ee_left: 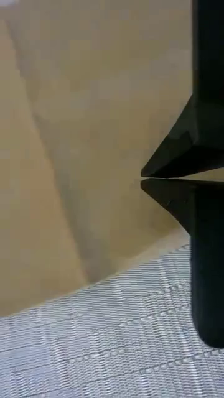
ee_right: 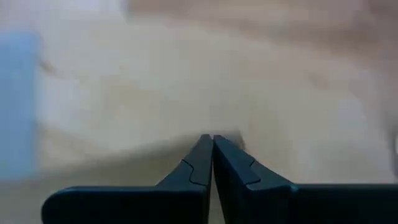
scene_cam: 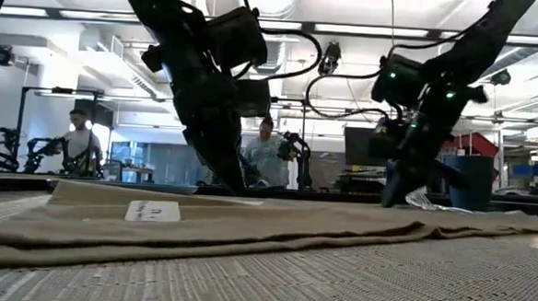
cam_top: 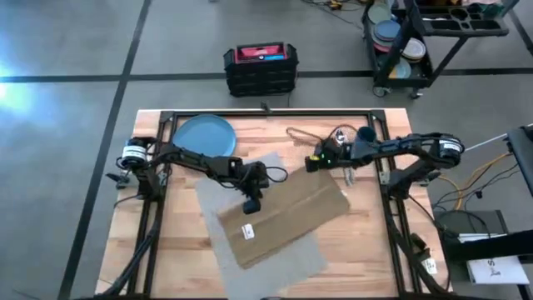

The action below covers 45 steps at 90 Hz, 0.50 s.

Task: Set table place
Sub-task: Fold the brown table napkin

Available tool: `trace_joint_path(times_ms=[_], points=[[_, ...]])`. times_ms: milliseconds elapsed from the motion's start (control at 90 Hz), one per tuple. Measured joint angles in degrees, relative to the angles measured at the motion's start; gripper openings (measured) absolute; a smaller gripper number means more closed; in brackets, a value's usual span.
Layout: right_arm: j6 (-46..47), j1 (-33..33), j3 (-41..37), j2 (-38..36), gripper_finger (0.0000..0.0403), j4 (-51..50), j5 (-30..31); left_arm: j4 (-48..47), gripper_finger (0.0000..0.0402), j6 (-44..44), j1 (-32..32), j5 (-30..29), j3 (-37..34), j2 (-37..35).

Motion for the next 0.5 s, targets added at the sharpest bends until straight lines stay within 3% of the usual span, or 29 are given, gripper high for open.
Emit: trace_joint_path(times_ms=[222,500], points=[[-3.14,1.64,3.19,-2.89,0.0,2.73,-4.07,0.44,0.0,0.17,0.35,-2.24,0.0,-1.73],[0.26,14.8,4.15,-3.5,0.0,-5.56,-3.43,0.56,0.0,0.17,0.59,-2.23,0.0,-2.04]])
